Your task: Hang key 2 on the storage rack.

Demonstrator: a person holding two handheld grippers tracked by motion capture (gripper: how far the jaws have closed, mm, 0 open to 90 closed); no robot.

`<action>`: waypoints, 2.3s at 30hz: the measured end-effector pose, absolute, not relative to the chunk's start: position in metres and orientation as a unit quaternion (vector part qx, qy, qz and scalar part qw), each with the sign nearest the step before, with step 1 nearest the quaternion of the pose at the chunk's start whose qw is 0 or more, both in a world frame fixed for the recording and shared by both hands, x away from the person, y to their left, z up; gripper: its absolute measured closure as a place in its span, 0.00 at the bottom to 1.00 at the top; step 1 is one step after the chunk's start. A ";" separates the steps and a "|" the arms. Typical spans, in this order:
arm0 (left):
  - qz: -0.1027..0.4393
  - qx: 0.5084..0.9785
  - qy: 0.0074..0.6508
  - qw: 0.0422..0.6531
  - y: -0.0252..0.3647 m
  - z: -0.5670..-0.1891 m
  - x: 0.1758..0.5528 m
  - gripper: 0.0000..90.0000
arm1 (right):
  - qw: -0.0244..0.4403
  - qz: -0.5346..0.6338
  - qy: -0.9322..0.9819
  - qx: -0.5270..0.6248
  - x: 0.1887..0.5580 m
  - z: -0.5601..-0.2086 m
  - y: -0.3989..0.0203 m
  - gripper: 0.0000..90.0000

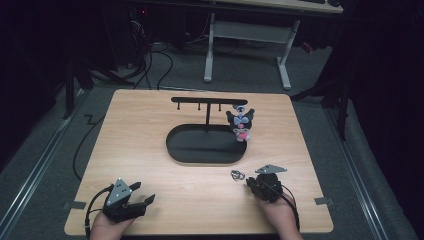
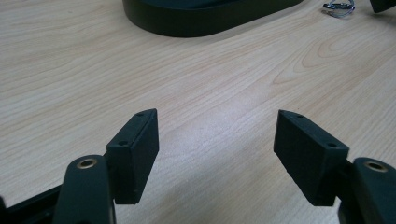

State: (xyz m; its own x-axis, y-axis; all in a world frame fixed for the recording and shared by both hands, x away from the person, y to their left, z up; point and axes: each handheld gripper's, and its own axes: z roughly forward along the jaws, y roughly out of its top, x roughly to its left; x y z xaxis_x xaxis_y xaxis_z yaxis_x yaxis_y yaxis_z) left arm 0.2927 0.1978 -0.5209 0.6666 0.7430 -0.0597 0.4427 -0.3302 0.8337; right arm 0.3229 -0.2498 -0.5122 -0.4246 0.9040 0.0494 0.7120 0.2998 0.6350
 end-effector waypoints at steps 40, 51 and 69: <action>0.156 0.811 0.340 0.450 0.187 -0.519 0.299 0.35 | -0.012 0.103 0.850 0.516 0.407 -0.478 -0.206 0.75; 0.157 0.810 0.340 0.451 0.187 -0.519 0.299 0.35 | -0.025 0.103 0.846 0.523 0.413 -0.482 -0.200 0.89; 0.156 0.813 0.340 0.446 0.187 -0.520 0.299 0.35 | -0.021 0.117 0.850 0.514 0.407 -0.475 -0.207 0.99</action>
